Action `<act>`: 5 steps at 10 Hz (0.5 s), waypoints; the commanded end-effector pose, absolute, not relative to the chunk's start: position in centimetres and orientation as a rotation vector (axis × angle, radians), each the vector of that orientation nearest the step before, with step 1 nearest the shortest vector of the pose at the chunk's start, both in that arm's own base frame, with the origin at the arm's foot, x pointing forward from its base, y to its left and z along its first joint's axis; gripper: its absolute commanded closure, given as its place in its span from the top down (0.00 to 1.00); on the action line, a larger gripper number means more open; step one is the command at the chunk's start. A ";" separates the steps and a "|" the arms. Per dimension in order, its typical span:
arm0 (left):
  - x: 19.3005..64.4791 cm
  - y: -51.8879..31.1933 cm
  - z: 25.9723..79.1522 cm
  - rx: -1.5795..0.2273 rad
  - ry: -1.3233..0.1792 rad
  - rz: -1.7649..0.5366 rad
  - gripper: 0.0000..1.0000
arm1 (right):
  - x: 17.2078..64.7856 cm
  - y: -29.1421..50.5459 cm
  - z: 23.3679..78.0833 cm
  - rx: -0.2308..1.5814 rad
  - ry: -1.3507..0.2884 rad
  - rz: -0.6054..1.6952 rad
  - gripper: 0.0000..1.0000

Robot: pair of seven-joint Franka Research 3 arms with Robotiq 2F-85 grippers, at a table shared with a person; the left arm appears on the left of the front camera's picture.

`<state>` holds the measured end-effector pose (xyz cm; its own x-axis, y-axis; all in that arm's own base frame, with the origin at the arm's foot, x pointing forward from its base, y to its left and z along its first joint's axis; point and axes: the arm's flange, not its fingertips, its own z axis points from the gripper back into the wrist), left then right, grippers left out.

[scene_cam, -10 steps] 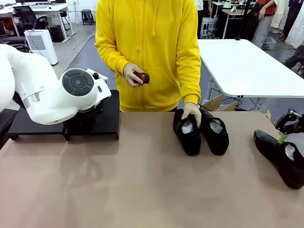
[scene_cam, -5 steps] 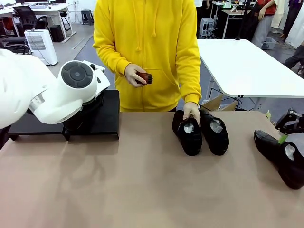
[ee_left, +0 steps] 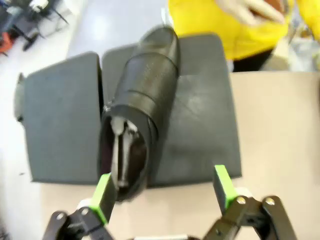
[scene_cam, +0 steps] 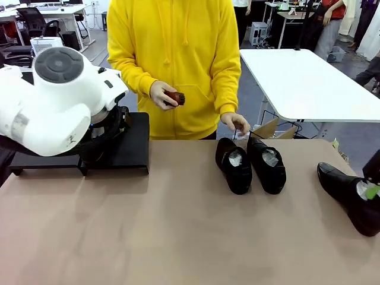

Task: Organize the shoes by placing them on the stand.
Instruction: Place the Shoe from the middle of the table onto the Shoes Stand.

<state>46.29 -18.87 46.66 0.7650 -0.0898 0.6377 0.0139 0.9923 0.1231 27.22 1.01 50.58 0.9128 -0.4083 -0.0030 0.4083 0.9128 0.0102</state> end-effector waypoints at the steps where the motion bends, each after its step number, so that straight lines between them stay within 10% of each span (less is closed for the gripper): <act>1: 39.3 -16.1 51.9 0.071 -0.613 -0.155 1.00 | 27.3 0.6 49.4 0.007 0.039 -0.371 1.00; 5: 43.5 -18.5 48.8 0.065 -0.623 -0.134 1.00 | 27.2 1.0 50.6 0.011 0.001 -0.421 1.00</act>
